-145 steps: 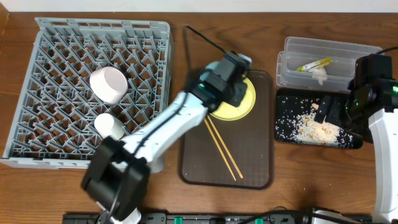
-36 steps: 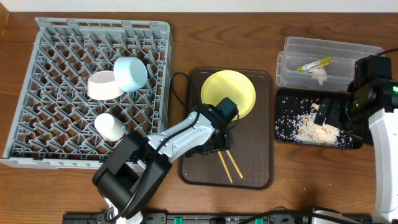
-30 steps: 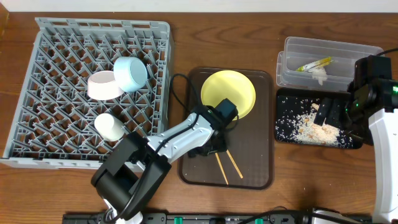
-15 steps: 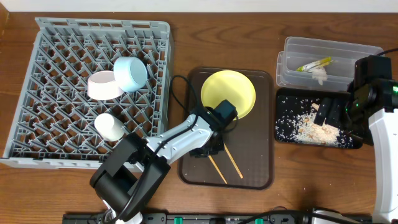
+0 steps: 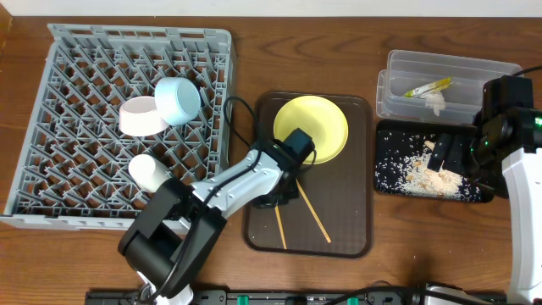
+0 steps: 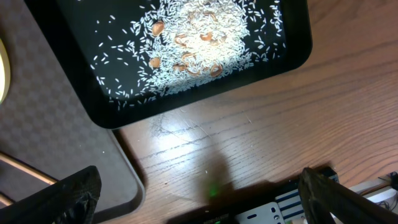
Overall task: Sort waste into correct bins and load items into the dishwasher
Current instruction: 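Carry the chopstick with the left gripper and drop it into the rack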
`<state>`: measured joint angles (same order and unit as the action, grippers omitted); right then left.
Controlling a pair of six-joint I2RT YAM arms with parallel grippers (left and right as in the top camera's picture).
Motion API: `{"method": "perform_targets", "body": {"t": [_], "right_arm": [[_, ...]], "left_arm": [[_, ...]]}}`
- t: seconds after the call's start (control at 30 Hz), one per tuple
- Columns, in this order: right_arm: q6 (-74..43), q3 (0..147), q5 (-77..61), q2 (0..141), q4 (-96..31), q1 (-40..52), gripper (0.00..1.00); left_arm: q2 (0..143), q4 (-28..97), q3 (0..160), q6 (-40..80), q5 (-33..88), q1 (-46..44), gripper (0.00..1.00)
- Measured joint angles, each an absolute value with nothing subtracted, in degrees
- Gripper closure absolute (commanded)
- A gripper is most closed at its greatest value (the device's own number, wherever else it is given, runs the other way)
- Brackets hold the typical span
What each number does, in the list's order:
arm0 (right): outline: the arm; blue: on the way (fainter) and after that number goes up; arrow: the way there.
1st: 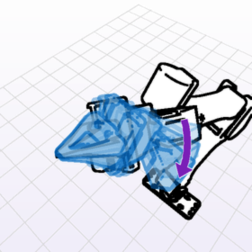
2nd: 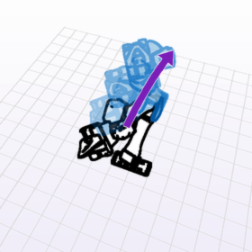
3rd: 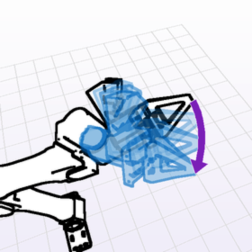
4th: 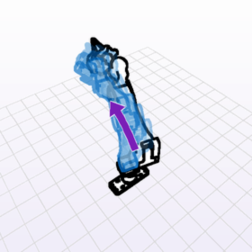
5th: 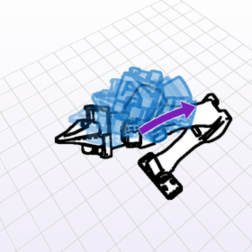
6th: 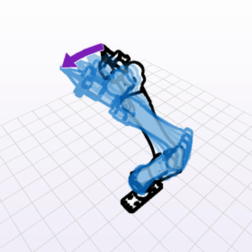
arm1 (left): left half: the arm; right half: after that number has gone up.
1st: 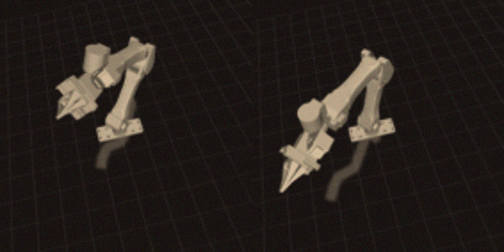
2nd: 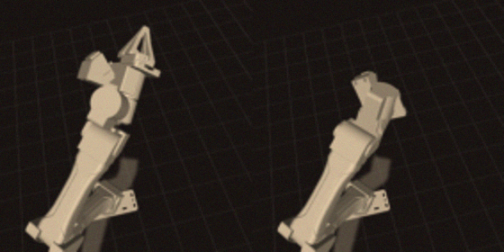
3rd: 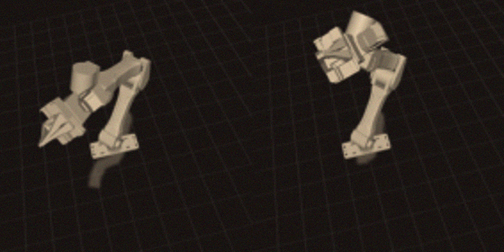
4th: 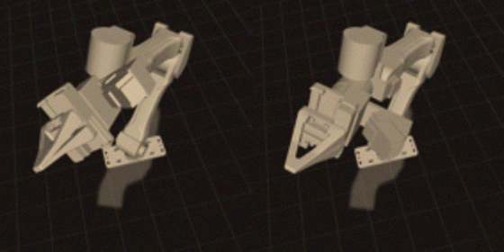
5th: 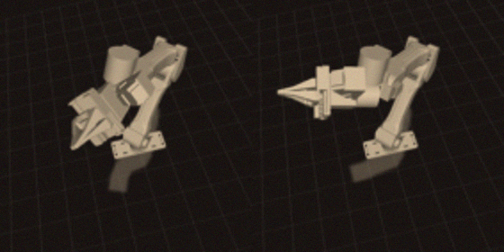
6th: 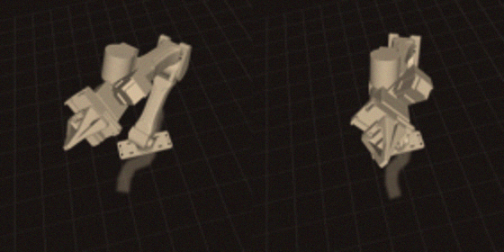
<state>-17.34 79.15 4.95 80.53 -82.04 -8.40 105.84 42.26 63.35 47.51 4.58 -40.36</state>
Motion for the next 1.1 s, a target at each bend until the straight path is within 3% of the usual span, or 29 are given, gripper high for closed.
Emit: {"method": "perform_targets", "body": {"t": [0.3,0.5,0.7,0.97,1.0,1.07,1.1], "right_arm": [[-17.3,79.2,5.0,80.5,-82.0,-8.4,0.01],[-17.3,79.2,5.0,80.5,-82.1,-8.4,0.01],[-17.3,79.2,5.0,80.5,-82.0,-8.4,0.01],[-17.3,79.2,5.0,80.5,-82.1,-8.4,0.01],[-17.3,79.2,5.0,80.5,-82.1,-8.4,0.01],[-17.3,79.2,5.0,80.5,-82.1,-8.4,0.01],[-17.3,79.2,5.0,80.5,-82.1,-8.4,0.01]], "left_arm": [[87.1,43.0,63.4,28.5,1.0,-36.5,0.92],[74.8,45.0,63.4,12.8,0.4,-24.9,0.92],[74.2,44.6,63.4,1.0,0.7,-14.3,0.92],[83.2,40.0,63.4,-3.2,1.0,-12.0,0.92],[85.3,39.6,63.4,-3.3,1.0,-12.1,0.88],[87.4,39.5,63.4,-3.5,1.0,-12.0,0.64],[88.1,39.5,63.4,-3.6,1.1,-12.1,0.6]]}}
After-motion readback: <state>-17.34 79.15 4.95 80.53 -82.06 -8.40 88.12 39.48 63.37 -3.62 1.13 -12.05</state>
